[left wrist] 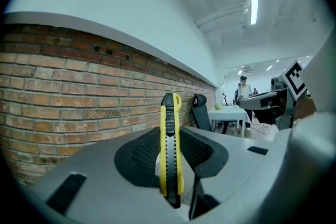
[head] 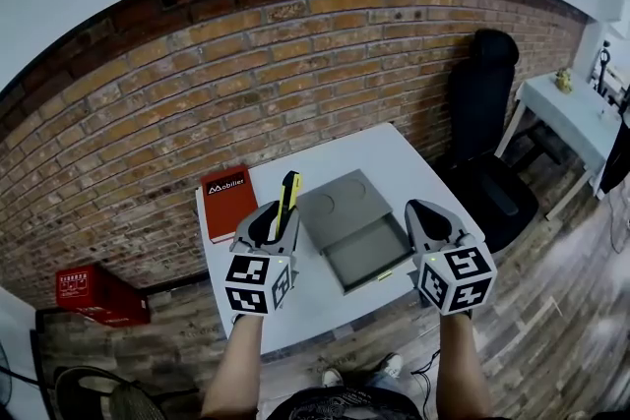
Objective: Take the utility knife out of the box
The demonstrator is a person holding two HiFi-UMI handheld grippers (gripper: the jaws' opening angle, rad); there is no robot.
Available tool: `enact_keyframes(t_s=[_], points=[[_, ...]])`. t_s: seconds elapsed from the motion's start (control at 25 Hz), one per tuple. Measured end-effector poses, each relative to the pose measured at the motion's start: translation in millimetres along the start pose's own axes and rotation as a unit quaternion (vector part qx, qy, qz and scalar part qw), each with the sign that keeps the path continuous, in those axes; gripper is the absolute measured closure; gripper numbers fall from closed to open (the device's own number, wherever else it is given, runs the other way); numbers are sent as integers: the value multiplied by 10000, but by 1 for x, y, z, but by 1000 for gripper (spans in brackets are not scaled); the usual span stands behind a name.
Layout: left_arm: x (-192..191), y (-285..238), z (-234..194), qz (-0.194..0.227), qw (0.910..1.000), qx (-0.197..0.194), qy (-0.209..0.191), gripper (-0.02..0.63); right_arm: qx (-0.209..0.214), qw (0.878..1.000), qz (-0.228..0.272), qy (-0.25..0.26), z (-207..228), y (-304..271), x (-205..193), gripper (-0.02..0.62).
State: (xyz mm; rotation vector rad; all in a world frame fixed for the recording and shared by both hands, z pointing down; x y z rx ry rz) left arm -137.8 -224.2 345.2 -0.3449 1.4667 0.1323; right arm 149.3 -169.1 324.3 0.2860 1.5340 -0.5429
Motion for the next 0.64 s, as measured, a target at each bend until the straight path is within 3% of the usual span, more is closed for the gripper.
enact_keyframes(t_s=[0.64], points=[[-3, 8, -5, -56, 9999, -125, -15, 479, -46, 9999, -52, 80, -14, 4, 1, 576]])
Point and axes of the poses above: the fingertips, and each gripper's own axes: y backward along the fingers, z to its right, x out of its top, the point moved 10 cm from there along y, backward along the fingers, and after that the axes turned 14 degrees about x, right-handed, at the moved point
